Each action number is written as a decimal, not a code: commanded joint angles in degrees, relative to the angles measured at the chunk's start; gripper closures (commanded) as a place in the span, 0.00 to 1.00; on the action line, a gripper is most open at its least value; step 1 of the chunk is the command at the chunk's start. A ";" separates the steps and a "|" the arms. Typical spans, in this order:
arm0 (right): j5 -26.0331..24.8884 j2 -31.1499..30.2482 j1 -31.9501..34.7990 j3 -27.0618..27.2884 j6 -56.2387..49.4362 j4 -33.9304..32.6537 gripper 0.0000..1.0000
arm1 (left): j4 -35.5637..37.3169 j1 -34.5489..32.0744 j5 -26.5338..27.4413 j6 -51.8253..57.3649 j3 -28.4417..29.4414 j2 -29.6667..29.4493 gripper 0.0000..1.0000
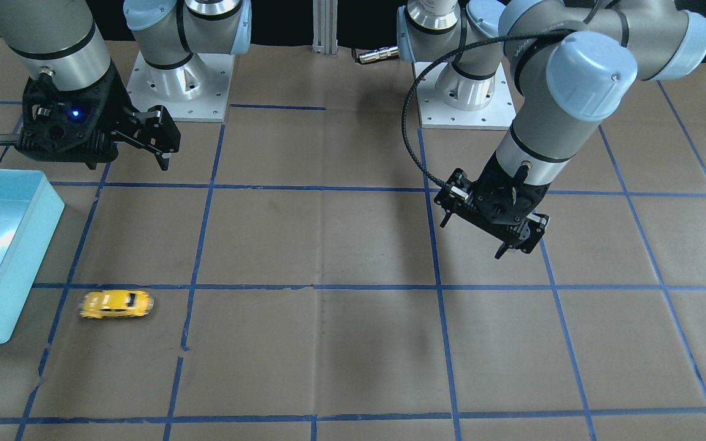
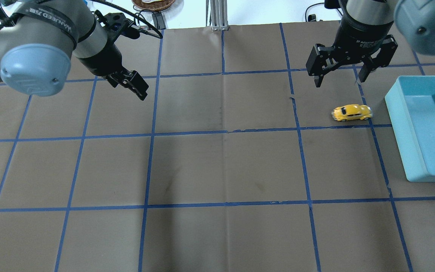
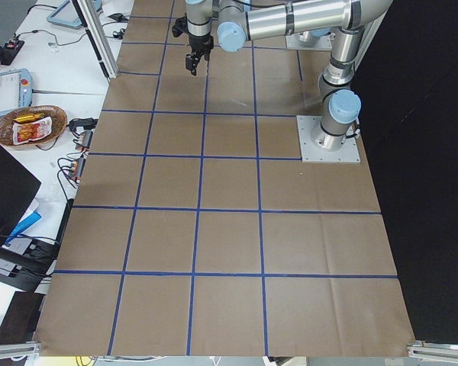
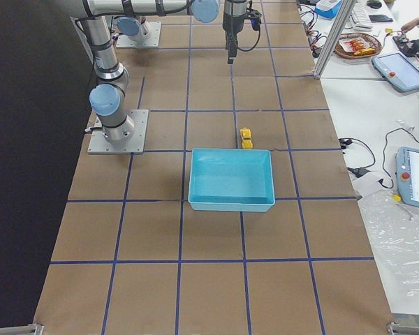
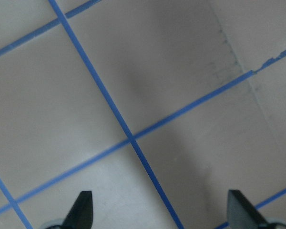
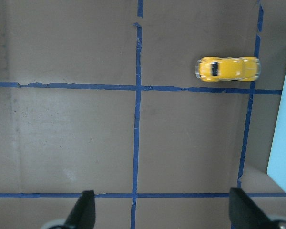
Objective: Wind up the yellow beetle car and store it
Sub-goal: 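Move the right gripper over the car beside the blue bin, then lower the right gripper and close it on the yellow car, then lift the car with the right gripper and carry it over the bin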
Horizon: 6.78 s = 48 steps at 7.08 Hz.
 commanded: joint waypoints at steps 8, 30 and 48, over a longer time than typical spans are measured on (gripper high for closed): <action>0.17 2.43 0.00 0.00 0.35 0.78 0.01 | -7.48 -0.47 7.48 -26.23 1.43 6.87 0.00; -13.28 33.09 -16.43 -3.51 74.62 -21.77 0.01 | -7.48 0.85 6.87 -25.97 1.24 8.28 0.00; -0.36 23.29 -16.43 1.06 49.10 -27.61 0.84 | -7.57 2.26 6.87 -25.97 1.33 8.45 0.00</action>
